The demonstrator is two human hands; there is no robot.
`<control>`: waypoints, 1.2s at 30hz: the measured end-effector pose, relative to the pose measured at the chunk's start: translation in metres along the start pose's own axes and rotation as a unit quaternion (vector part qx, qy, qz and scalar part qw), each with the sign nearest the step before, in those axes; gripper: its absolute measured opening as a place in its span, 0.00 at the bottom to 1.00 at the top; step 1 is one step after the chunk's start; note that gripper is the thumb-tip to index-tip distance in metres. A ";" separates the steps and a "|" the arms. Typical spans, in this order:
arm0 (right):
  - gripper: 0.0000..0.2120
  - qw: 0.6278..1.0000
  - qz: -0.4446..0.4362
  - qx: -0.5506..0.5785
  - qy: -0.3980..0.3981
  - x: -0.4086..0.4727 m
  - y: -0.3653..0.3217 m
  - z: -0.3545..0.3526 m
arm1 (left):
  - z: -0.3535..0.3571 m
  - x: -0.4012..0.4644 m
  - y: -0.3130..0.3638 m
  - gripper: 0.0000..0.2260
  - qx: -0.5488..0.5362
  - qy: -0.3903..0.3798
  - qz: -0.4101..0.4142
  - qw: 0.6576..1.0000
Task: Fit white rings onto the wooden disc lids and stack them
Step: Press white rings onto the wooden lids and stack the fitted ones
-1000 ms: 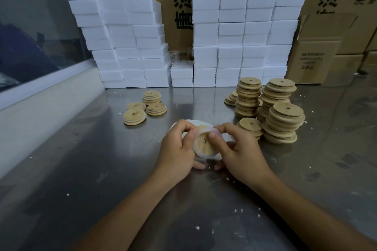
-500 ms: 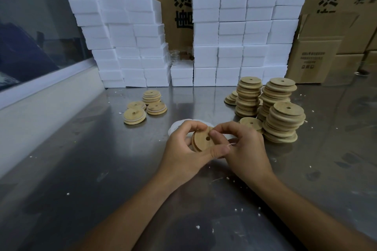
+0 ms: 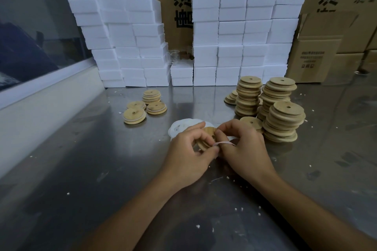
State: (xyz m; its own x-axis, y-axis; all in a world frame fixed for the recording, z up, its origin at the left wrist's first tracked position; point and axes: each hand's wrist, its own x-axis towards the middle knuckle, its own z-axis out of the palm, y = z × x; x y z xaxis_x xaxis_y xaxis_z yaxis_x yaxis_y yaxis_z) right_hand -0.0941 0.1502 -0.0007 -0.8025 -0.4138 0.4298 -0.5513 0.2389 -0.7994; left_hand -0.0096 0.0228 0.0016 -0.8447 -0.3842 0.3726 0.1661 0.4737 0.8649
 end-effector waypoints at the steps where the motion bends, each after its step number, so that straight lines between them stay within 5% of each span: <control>1: 0.04 1.000 0.000 -0.003 -0.013 0.000 0.000 0.000 | -0.001 0.000 0.001 0.11 -0.016 0.004 -0.020 1.000; 10: 0.01 0.989 0.009 0.062 -0.136 0.002 -0.002 -0.004 | -0.013 0.006 -0.001 0.08 -0.045 0.056 -0.079 0.994; 26: 0.09 0.988 0.021 0.138 -0.067 0.001 -0.003 -0.001 | -0.012 0.005 -0.003 0.14 -0.030 0.066 0.040 0.997; 36: 0.10 0.996 -0.021 0.085 -0.017 0.003 0.001 -0.001 | -0.010 0.006 -0.002 0.11 -0.104 0.099 -0.091 0.985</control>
State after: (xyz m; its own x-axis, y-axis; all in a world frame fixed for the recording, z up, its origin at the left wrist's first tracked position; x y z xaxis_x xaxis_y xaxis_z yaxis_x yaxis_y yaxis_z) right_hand -0.0973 0.1504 0.0003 -0.7703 -0.4503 0.4515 -0.5346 0.0701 -0.8422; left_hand -0.0094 0.0114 0.0055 -0.7581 -0.6044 0.2448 0.1383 0.2179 0.9661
